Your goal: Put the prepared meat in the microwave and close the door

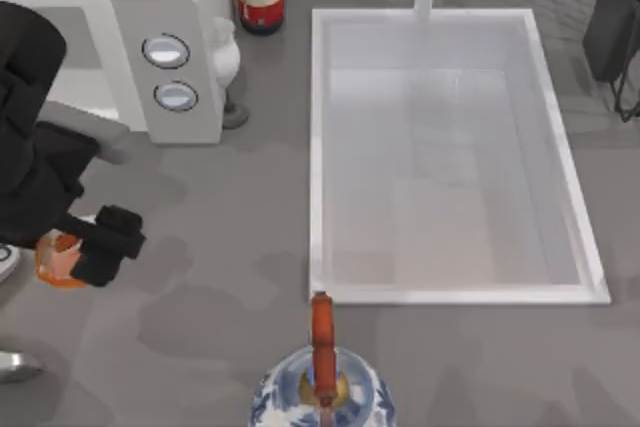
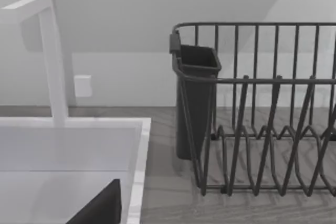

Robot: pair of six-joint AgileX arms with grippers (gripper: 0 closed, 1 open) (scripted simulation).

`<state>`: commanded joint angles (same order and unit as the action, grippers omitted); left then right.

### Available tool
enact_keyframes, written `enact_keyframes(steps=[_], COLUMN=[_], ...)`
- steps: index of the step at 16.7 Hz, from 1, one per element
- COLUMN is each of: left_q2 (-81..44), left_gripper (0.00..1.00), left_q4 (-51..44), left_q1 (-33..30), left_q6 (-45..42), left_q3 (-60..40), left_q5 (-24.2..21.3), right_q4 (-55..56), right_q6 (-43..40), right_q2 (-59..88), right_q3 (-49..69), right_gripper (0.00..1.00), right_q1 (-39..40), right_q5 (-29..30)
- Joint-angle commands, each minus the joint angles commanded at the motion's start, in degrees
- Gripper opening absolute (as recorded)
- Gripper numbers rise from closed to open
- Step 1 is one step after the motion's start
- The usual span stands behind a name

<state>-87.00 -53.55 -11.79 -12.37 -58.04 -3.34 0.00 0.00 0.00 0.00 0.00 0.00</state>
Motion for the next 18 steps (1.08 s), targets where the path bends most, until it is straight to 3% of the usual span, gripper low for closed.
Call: enact_keyframes(steps=[5,11,15,18], left_q2=[-4.73,-14.21,-21.53,-26.18], left_gripper=[0.00,0.00,0.00,0.00], left_q4=[22.10,62.06,84.13,95.58], left_q1=[13.17,27.77,32.29,32.22], left_q6=[4.57,8.58,9.07,8.66], left_q3=[4.56,9.87,11.62,11.93], left_q5=[-5.28,-11.18,-12.78,-12.34], right_q4=[0.00,0.00,0.00,0.00], right_q6=[0.00,0.00,0.00,0.00], right_q2=[0.00,0.00,0.00,0.00], right_q3=[0.00,0.00,0.00,0.00], right_gripper=[1.00,1.00,1.00,1.00], right_q1=[0.00,0.00,0.00,0.00], right_q5=[0.00,0.00,0.00,0.00])
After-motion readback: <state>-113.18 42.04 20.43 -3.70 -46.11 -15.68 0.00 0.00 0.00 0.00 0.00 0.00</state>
